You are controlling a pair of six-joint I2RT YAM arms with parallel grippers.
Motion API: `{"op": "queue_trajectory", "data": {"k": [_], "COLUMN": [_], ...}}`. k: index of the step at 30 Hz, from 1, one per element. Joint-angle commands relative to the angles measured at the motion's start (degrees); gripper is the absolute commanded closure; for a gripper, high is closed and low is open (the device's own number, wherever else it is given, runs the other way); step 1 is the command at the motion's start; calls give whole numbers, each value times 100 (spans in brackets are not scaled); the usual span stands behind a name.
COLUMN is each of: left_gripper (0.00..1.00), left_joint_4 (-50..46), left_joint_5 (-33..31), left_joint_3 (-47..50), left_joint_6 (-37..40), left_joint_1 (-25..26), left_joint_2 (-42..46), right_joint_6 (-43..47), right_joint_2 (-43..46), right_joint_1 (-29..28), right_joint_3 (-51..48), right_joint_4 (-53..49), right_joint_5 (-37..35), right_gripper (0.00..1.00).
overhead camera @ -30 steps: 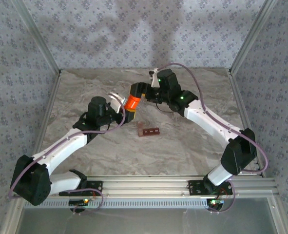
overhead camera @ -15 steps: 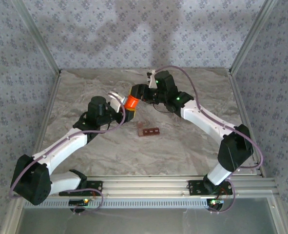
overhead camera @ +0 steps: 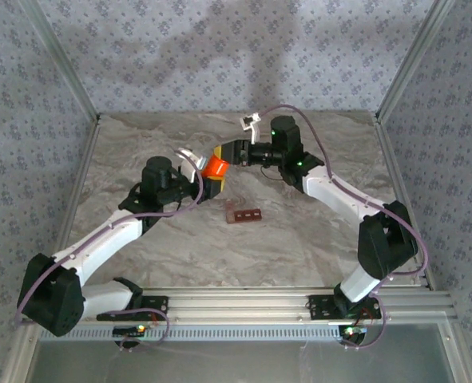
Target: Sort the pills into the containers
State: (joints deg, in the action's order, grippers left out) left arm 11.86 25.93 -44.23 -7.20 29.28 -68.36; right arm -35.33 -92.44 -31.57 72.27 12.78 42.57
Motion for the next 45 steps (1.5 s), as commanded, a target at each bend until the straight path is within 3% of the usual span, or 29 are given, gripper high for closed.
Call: {"op": "queue_trajectory", "data": {"k": [1,6,15,24,38,45], "left_gripper": [100,100,100,100,100,100], "left_joint_4": [416,47,-453,-422,-282,-237], "left_joint_5": [185,-231,-680,-721,-636,-616], "left_joint_3": [-156,-241,-307,-250,-247,-293], "left_joint_6": [-125,241,726,782,805,783], "left_joint_1": [-44,-30,-10,-2,42,60], "left_joint_2": [234,262,240,154,33,-33], "right_joint_6": [207,-418,-1293,-1497,-1458,-1482], "right_joint_2": [148,553,1039,843,242,76], "right_joint_1": [15,240,456,395,-288,-461], "right_joint_3": [102,116,39,52,674,777], "right_joint_4": [164,-358,-1724,-1796,-1979,-1920], "right_joint_5": [403,-354,-1765,-1839,-2165,-2123], "right_gripper": [32,14,13,13,13,22]}}
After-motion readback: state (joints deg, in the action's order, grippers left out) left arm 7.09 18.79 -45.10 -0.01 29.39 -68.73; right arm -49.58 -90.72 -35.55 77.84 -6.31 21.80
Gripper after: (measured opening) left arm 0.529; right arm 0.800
